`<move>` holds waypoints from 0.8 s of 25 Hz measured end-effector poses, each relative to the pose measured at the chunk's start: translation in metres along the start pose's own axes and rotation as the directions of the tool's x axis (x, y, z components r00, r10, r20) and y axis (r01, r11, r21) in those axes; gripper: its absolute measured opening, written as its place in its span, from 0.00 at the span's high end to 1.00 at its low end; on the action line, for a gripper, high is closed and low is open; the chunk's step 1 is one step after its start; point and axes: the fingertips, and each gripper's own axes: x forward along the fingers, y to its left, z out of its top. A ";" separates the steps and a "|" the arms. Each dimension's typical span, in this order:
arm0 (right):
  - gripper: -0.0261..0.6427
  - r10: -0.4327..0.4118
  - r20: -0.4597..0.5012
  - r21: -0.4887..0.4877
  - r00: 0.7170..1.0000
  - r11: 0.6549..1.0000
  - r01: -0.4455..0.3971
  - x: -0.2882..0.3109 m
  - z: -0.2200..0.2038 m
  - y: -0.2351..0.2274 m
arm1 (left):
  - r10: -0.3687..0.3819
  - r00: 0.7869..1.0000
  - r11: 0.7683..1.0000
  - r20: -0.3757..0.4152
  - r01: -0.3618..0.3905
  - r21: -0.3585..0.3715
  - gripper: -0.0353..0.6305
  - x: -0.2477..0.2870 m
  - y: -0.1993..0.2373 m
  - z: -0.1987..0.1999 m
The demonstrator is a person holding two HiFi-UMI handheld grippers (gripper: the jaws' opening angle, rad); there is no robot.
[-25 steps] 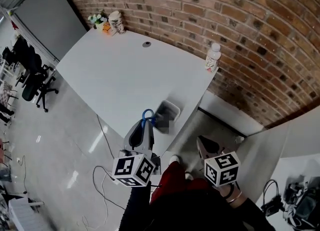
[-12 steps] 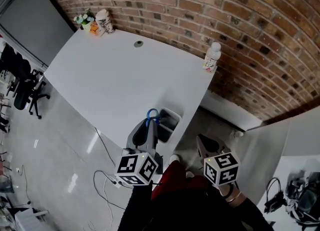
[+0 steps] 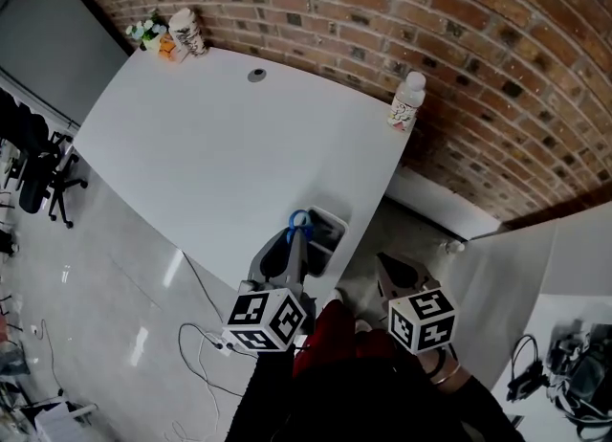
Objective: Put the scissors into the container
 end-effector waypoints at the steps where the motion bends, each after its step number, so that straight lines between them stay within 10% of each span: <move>1: 0.95 0.000 -0.003 0.000 1.000 1.000 0.000 0.001 0.000 0.000 | -0.003 1.000 1.000 -0.007 0.003 -0.008 0.88 0.001 0.001 -0.001; 20: 0.95 -0.001 -0.029 0.009 1.000 1.000 0.001 0.013 0.001 0.000 | -0.015 0.996 0.998 -0.086 0.010 -0.054 0.88 0.019 0.005 -0.015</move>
